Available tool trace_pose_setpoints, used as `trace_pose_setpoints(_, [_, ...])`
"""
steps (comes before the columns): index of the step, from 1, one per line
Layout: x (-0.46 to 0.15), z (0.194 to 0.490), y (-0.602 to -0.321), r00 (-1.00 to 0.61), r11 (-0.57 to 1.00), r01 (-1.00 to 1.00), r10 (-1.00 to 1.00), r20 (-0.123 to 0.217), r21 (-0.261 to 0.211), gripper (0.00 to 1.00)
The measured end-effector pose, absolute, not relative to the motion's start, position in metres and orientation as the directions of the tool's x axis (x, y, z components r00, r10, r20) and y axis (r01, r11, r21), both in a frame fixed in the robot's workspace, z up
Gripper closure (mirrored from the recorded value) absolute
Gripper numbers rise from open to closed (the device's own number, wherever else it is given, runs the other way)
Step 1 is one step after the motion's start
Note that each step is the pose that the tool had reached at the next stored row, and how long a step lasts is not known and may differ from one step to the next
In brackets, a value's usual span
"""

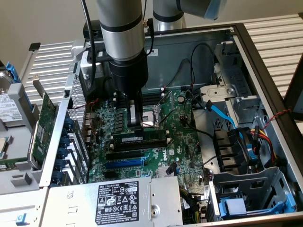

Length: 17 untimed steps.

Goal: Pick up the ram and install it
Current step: 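Insert the ram into the slot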

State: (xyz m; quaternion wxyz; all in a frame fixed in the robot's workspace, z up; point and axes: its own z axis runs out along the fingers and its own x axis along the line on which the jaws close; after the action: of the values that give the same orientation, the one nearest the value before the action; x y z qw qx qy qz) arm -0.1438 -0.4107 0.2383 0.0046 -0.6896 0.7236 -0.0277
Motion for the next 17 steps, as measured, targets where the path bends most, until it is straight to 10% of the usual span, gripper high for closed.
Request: trace_pose_setpoints(17, [-0.1449,0.2357,-0.4108,-0.048,0.047,-0.998,-0.998,0.032,-0.047,0.88])
